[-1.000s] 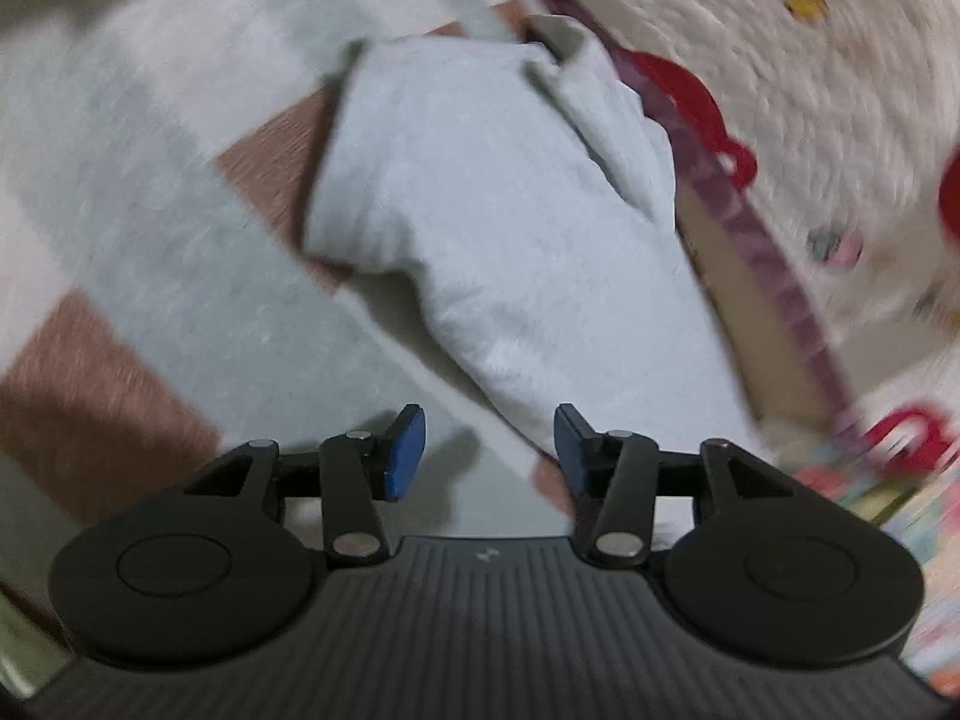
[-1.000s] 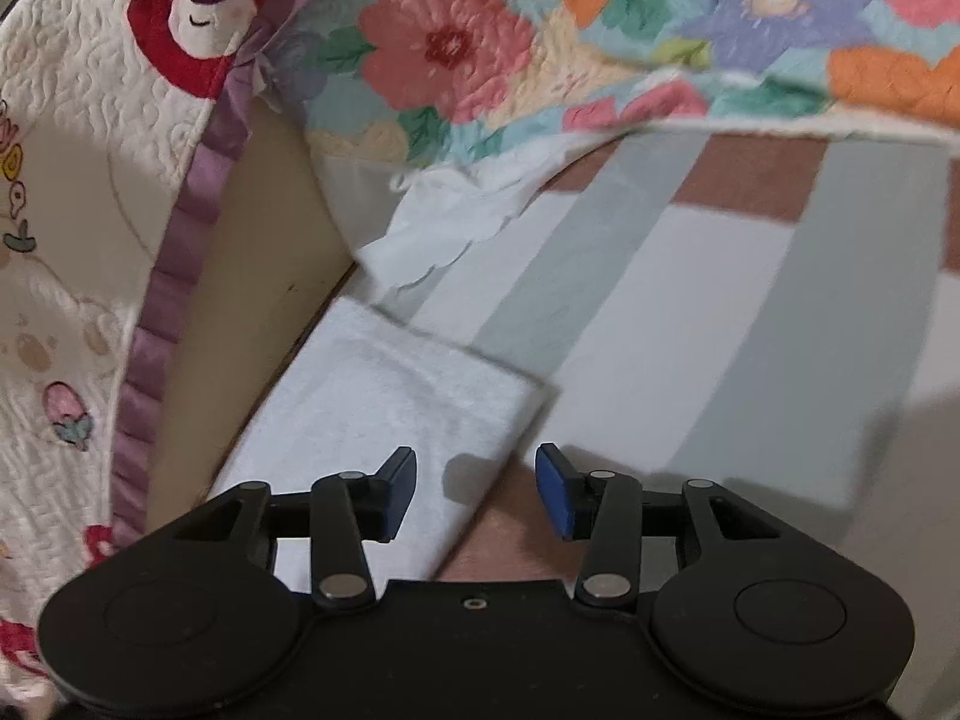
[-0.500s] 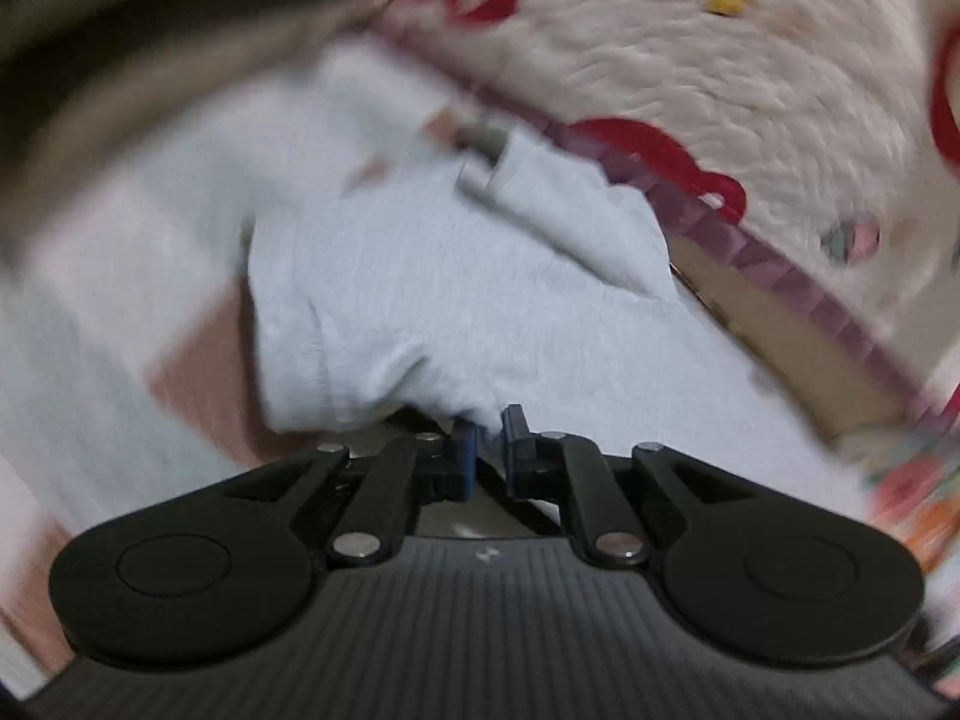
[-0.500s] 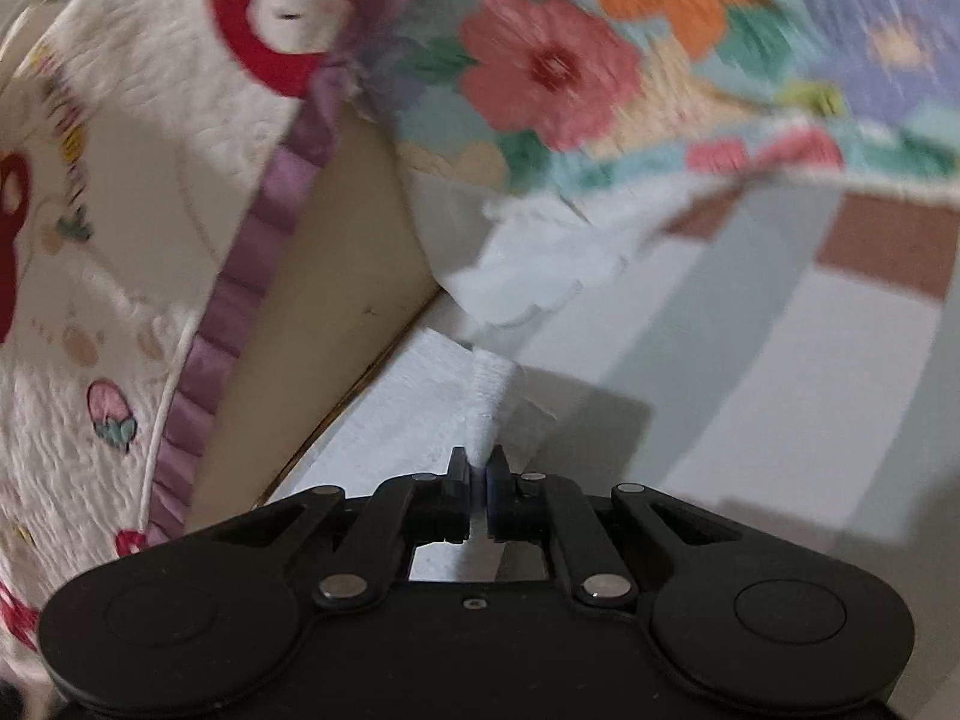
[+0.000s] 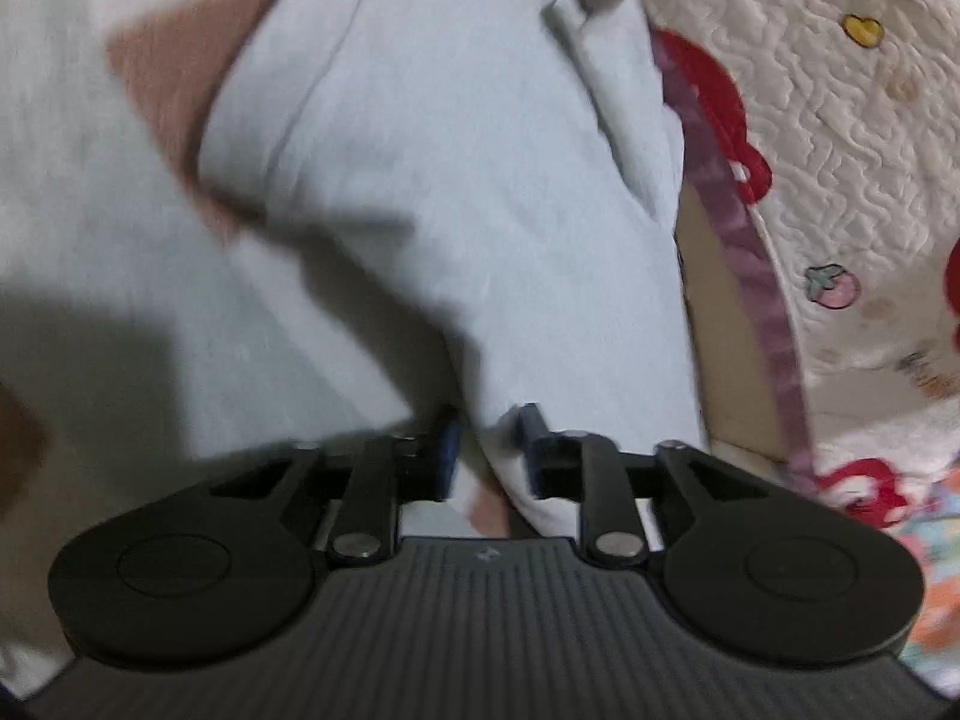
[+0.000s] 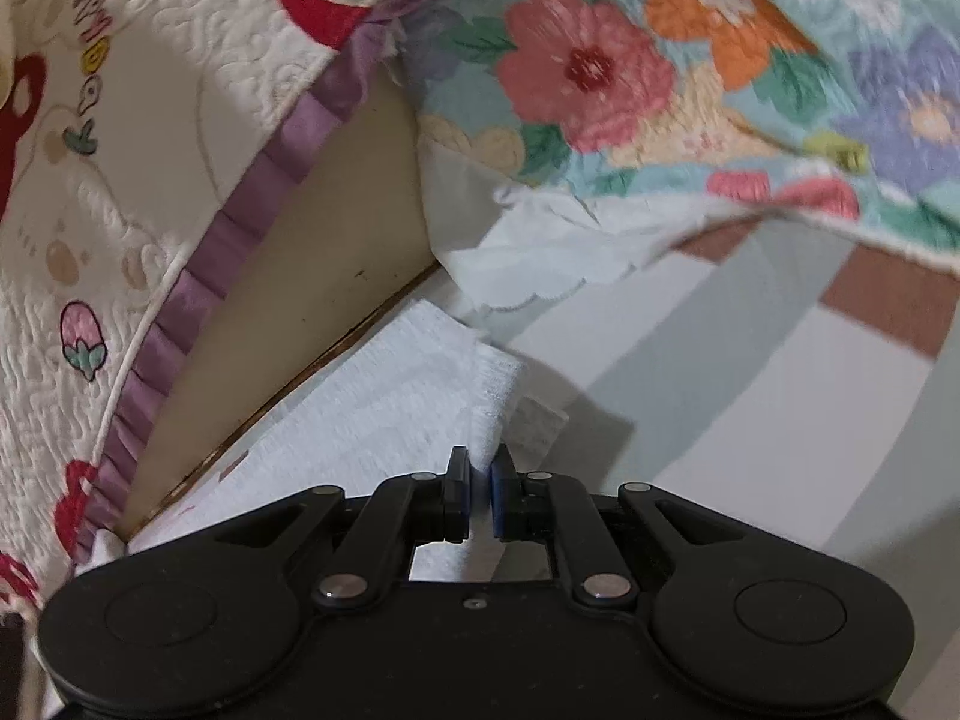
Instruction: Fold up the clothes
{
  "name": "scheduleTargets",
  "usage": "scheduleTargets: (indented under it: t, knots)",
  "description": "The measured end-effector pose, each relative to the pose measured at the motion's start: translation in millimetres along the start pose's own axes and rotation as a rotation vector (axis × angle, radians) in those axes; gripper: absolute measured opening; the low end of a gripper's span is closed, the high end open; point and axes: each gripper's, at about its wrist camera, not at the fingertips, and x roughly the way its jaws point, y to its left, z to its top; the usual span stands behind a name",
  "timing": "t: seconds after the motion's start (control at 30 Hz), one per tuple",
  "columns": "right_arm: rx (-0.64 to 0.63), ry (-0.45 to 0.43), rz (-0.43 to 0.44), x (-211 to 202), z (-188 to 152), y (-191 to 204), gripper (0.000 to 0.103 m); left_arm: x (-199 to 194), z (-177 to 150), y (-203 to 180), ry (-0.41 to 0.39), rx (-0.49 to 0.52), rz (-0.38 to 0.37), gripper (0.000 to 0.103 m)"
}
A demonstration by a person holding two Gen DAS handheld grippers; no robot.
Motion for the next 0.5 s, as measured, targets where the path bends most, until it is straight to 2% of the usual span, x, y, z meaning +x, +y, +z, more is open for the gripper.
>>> scheduleTargets:
  t: [0.03, 0.1, 0.13, 0.23, 0.3, 0.37, 0.43, 0.47, 0.5]
  knots:
    - [0.031, 0.008, 0.003, 0.9, -2.1, -3.2, 0.016, -2.9, -0.4, -5.2, -0.05, 0.047, 0.033, 0.018]
    - [0.126, 0.043, 0.005, 0.2, -8.9, -9.9, 0.028, -5.5, 2.0, -11.5, -0.087, 0.098, 0.066, 0.027]
    - [0.172, 0.061, 0.012, -0.9, -12.9, -12.8, 0.029, -6.7, 3.2, -14.7, -0.105, 0.123, 0.082, 0.031]
    - [0.268, 0.092, 0.061, -4.2, -25.3, -18.2, 0.036, -10.5, 6.9, -24.2, -0.161, 0.2, 0.131, 0.031]
    - [0.255, 0.064, 0.064, 4.0, -23.2, -17.3, 0.036, -13.0, 9.3, -30.5, -0.198, 0.251, 0.164, 0.024]
    - [0.239, 0.035, 0.064, 15.3, -18.0, -16.2, 0.037, -15.6, 11.8, -36.8, -0.235, 0.302, 0.197, 0.009]
    - [0.223, 0.021, 0.066, 30.3, -8.2, -14.7, 0.032, -18.1, 14.2, -43.1, -0.273, 0.353, 0.229, 0.006]
    - [0.205, 0.039, 0.053, 33.5, -0.3, -10.2, 0.011, -19.3, 15.4, -46.3, -0.291, 0.379, 0.246, 0.006]
    - [0.18, 0.06, 0.043, 29.2, 9.6, -1.8, 0.01, -20.6, 16.6, -49.5, -0.31, 0.404, 0.262, 0.006]
